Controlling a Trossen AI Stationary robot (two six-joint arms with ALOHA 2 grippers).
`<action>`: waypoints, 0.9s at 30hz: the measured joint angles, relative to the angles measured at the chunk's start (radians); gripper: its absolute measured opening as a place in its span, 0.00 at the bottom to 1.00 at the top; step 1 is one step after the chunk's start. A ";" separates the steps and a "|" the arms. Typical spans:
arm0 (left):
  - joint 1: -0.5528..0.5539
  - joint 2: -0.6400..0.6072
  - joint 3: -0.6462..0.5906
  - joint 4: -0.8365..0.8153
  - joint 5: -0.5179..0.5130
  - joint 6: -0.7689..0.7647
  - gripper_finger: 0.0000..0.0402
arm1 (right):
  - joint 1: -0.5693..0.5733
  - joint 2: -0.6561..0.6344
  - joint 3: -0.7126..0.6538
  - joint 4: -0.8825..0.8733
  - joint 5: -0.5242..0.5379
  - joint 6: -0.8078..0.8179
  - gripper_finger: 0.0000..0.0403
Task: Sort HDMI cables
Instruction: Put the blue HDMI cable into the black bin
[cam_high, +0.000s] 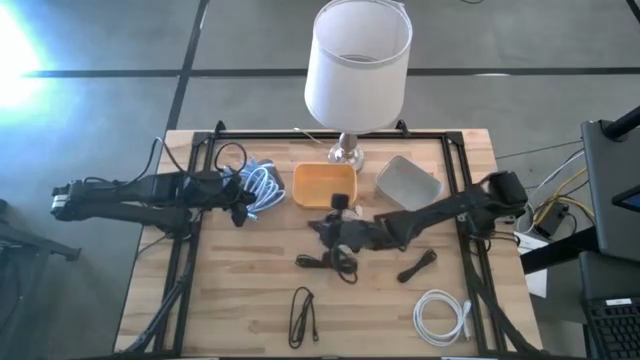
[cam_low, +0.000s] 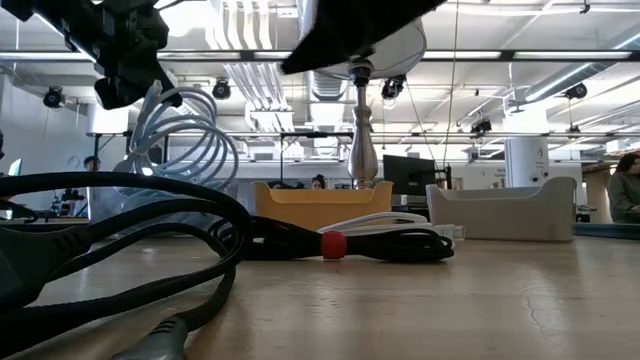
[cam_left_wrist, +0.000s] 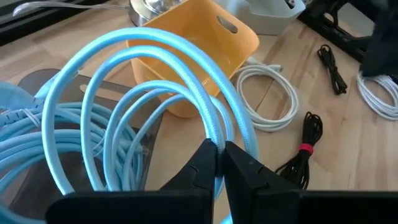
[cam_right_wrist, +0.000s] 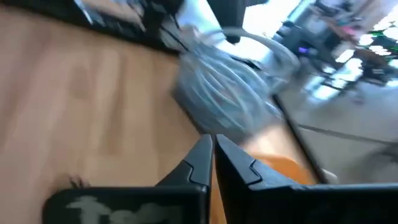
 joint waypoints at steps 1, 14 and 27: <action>0.001 0.001 0.000 0.000 0.000 0.004 0.05 | -0.013 0.025 0.000 0.059 -0.050 0.010 0.02; 0.000 0.011 0.000 0.000 -0.003 0.008 0.07 | -0.150 0.355 0.194 0.274 -0.179 0.074 0.02; 0.000 0.012 0.000 -0.005 0.001 0.008 0.08 | -0.244 0.492 0.402 0.230 -0.171 0.075 0.02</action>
